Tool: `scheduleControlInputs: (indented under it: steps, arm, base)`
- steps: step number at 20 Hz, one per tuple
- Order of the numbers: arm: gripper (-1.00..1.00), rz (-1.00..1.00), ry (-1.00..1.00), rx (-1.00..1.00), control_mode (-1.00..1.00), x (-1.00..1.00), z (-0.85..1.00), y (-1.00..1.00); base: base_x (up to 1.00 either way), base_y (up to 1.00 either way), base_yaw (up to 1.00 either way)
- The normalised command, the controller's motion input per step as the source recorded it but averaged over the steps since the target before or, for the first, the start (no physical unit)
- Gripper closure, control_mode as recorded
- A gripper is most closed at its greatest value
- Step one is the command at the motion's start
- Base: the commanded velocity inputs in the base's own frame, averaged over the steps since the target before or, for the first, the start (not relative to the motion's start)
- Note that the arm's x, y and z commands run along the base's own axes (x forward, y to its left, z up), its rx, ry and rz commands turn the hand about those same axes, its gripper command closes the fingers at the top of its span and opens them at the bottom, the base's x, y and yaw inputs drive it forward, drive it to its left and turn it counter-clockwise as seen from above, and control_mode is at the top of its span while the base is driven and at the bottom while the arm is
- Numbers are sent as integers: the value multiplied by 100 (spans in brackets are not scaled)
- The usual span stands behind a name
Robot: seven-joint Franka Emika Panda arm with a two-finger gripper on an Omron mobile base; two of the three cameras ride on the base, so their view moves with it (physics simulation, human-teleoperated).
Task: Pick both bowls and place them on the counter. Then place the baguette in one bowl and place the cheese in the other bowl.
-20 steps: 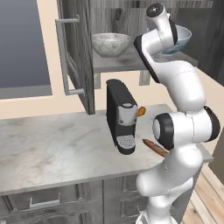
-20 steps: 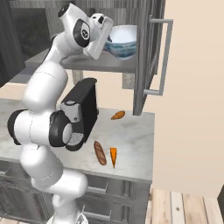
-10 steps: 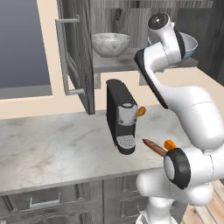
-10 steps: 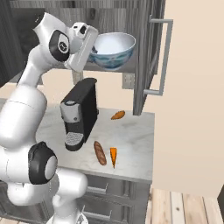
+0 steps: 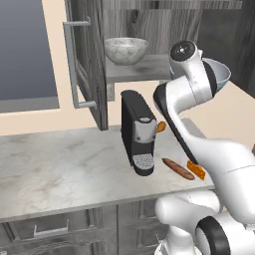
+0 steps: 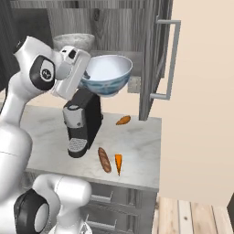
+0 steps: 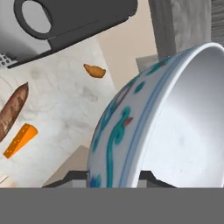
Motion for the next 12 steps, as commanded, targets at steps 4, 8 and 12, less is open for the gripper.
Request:
scheduleControlInputs:
  steps: [4,8,12]
  arm:
    - [100,0,15,0,-100,-23,-90,0]
    - [100,0,15,0,-100,-2,-82,-8]
    - [100,0,14,2,-100,20,-84,-23]
  base:
    - [0,0,0]
    - [0,0,0]
    - [0,0,0]
